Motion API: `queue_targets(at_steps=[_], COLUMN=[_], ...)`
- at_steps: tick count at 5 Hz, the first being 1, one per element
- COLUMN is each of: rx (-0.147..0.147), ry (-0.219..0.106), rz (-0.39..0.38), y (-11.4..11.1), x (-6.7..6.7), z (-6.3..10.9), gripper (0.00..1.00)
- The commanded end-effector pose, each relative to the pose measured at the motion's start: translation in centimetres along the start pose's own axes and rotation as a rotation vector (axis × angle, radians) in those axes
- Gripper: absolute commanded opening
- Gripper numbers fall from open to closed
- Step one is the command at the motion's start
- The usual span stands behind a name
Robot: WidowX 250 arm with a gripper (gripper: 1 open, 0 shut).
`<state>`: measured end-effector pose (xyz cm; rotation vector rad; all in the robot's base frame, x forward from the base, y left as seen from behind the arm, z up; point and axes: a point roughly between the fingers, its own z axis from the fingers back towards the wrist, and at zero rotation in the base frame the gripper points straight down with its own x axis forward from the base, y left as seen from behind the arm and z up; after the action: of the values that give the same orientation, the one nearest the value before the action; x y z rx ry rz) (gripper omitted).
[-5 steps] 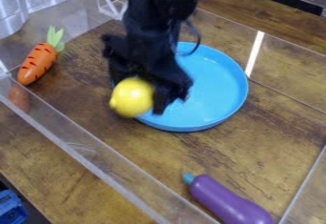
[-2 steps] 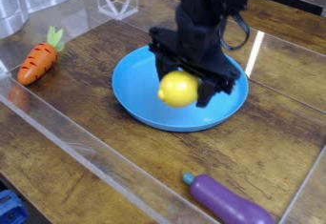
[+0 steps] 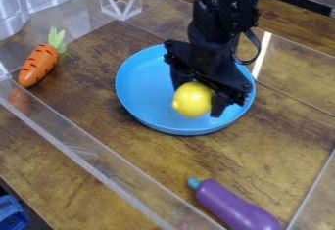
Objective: Put the lemon on the blue tray
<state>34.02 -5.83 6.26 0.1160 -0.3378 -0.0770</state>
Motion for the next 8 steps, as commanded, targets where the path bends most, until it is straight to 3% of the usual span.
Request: queue_targets(at_steps=[1, 2, 5, 7, 8], rx=[-0.003, 0.001, -0.062, -0.087, -0.096], ry=[-0.072, -0.077, -0.101, -0.102, -0.099], rz=[0.028, 0.034, 0.019, 0.013, 0.013], y=[1.2, 2.3, 3.1, 3.3, 3.3], x=[1.8, 1.8, 3.0, 3.5, 3.6], z=[1.3, 1.5, -0.6, -1.8, -2.1], gripper=[0.00, 0.00, 0.00, 0.00, 1.00])
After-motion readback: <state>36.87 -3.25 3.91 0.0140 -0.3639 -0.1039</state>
